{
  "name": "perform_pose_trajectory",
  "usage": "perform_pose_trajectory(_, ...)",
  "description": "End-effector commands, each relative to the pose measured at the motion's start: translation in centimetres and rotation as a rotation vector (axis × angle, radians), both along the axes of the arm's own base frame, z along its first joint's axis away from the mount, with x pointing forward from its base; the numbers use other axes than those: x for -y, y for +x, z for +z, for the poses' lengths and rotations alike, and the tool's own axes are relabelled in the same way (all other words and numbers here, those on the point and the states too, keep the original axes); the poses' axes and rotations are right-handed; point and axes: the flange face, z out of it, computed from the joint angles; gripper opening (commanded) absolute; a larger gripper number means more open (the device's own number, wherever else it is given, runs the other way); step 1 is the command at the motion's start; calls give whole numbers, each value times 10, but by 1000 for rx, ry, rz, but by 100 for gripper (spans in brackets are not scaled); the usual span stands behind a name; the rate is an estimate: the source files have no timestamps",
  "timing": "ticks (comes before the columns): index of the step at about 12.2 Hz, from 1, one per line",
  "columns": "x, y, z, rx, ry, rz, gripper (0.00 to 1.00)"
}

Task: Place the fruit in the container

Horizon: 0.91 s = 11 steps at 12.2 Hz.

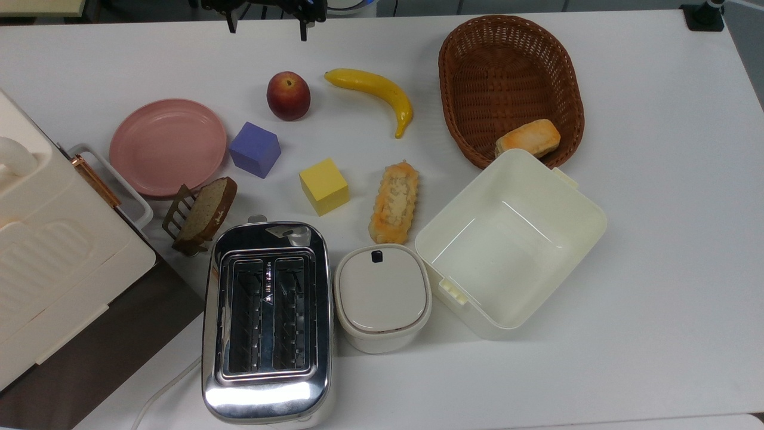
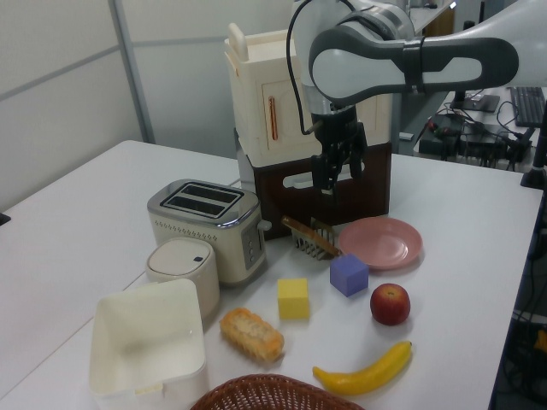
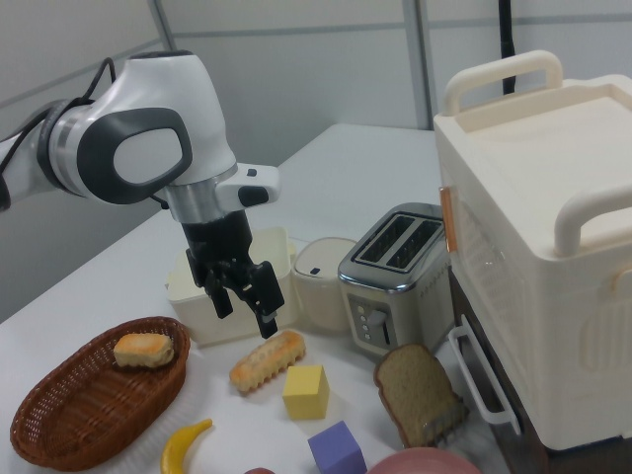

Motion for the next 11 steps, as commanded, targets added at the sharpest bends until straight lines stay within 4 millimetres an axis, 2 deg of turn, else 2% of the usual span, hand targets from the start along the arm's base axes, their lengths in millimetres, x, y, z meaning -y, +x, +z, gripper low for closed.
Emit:
perform_pose_trajectory(1, -2, -3, 4, -20, -6, 21, 100)
perform_pose_trajectory(11, 0, -4, 5, -18, -9, 7, 100)
